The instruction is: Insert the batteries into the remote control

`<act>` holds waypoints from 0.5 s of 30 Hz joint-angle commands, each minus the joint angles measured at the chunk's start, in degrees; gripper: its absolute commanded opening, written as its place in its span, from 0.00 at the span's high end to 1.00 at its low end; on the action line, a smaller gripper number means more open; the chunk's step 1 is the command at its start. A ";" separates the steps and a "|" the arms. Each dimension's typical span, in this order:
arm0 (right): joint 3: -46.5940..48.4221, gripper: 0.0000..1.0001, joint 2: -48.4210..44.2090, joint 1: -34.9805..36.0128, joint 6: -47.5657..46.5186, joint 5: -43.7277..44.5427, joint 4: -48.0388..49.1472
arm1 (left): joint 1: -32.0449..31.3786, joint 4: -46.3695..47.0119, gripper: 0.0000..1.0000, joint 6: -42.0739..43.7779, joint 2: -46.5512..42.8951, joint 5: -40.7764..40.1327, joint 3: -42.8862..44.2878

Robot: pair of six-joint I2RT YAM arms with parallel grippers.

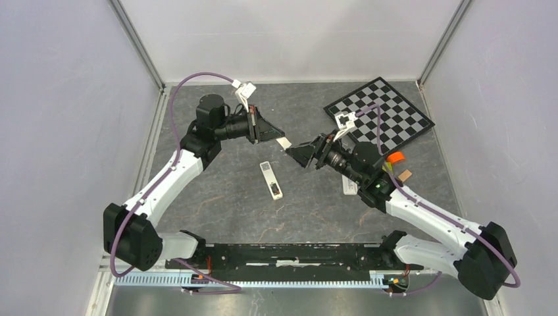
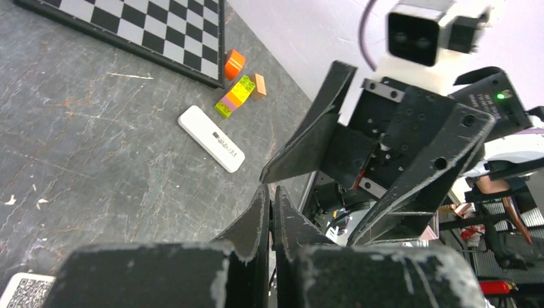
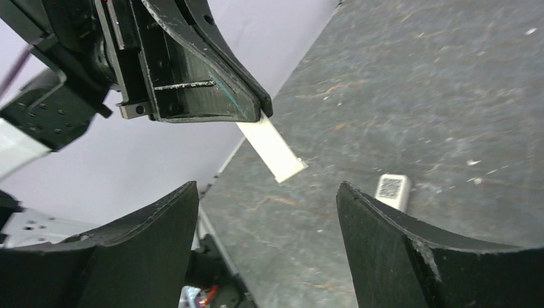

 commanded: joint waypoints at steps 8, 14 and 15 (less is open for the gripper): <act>-5.31 0.42 2.59 0.04 17.34 -3.92 19.24 | 0.18 11.91 0.98 -8.15 -1.00 8.01 -1.65; -7.81 0.46 3.50 0.03 19.06 -2.74 28.50 | 0.18 19.50 0.98 -14.46 -0.74 9.79 -3.57; -8.03 0.47 3.71 0.01 19.44 -2.67 29.63 | 0.17 20.09 0.98 -14.98 -0.65 10.16 -3.68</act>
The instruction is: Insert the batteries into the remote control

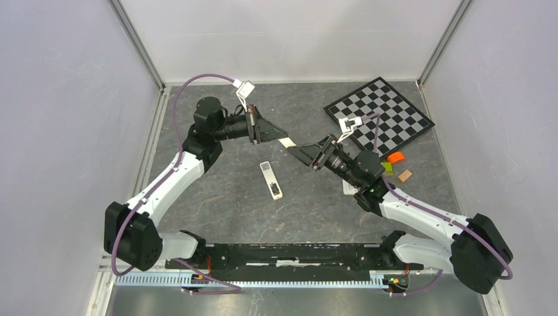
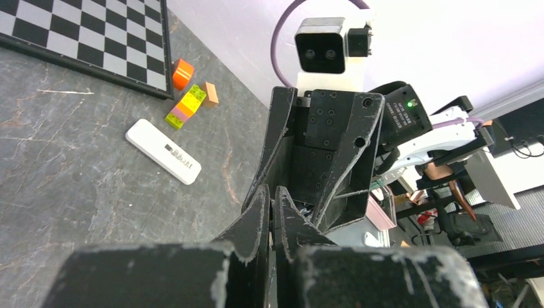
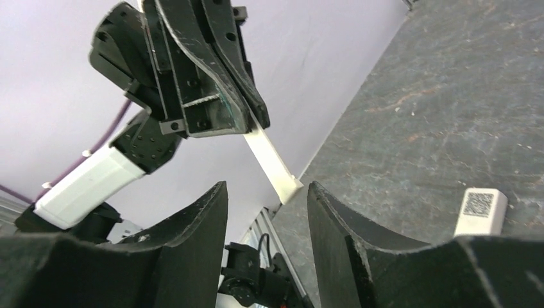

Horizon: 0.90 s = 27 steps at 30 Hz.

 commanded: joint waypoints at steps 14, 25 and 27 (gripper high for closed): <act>-1.28 1.00 3.35 -0.32 4.78 -0.63 17.32 | 0.17 9.19 0.87 -8.12 -0.97 3.51 -2.67; -1.45 1.00 2.38 -0.34 -8.84 -0.51 -7.30 | 3.84 -22.56 0.10 6.94 -2.88 -30.70 -0.66; -2.76 1.00 3.03 -0.23 -11.48 -1.72 -10.06 | 4.17 -26.88 0.09 7.84 -2.18 -39.76 -1.00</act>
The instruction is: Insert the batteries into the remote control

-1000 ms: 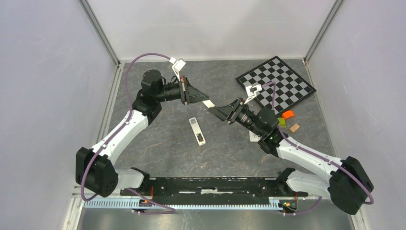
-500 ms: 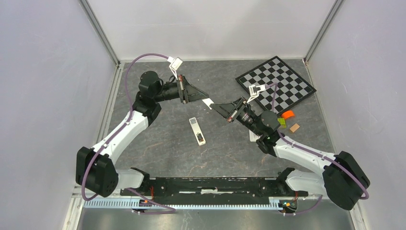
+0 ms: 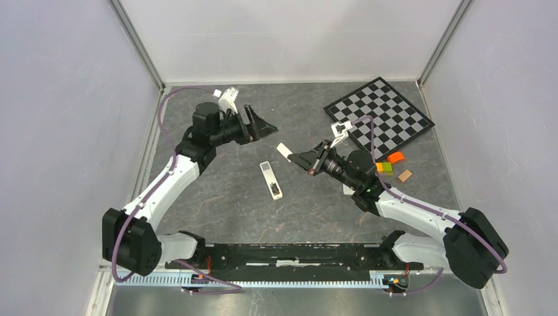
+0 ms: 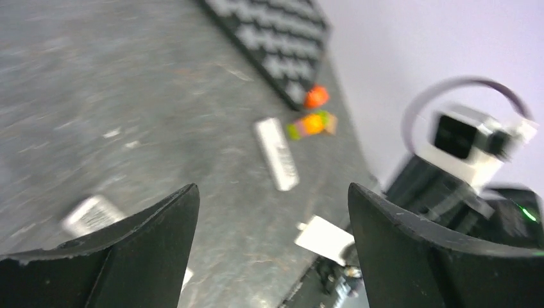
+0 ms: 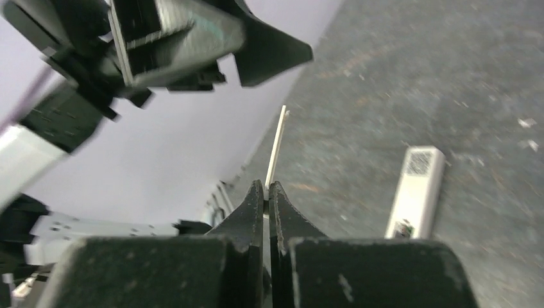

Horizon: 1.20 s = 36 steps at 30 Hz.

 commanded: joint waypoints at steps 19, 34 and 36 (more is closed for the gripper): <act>14.10 1.00 24.90 11.26 -26.72 -3.99 -34.77 | 2.23 -9.90 0.11 2.87 4.79 -25.60 -8.12; 9.21 1.00 22.45 7.33 -22.51 9.65 -36.03 | 2.45 -4.76 0.21 -0.86 -1.47 -29.07 -18.17; 8.68 1.00 22.15 7.00 -22.41 8.89 -35.03 | 2.41 -5.08 0.21 -0.79 -1.83 -28.84 -18.98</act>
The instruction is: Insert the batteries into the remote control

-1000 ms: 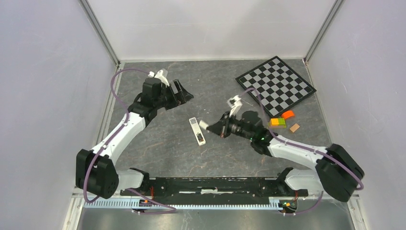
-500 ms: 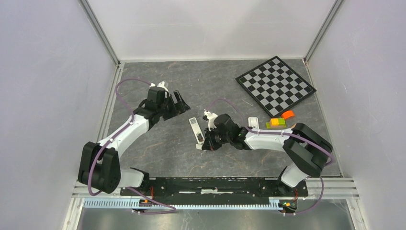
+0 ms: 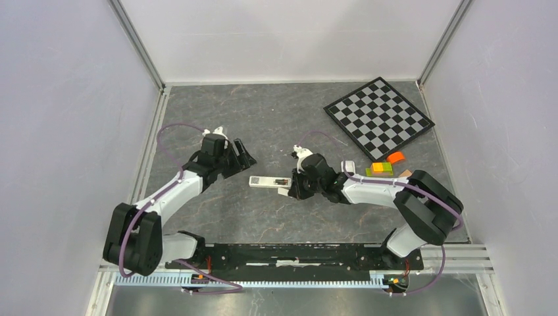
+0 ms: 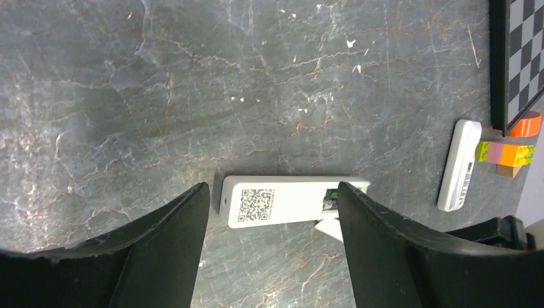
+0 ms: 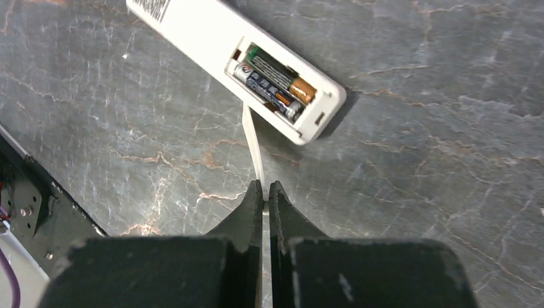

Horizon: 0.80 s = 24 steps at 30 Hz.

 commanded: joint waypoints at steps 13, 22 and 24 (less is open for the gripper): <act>-0.17 1.00 -5.99 -6.71 -4.98 -18.69 1.71 | 0.31 0.96 0.18 -1.64 -5.77 -2.12 -6.18; 10.62 1.00 4.32 -13.17 -8.17 -32.08 -4.21 | 0.33 1.39 0.22 -1.07 -3.00 0.24 -7.24; 12.35 1.00 6.49 -14.50 -7.62 -33.86 -4.29 | 0.31 1.74 0.25 -0.71 -1.94 1.37 -7.36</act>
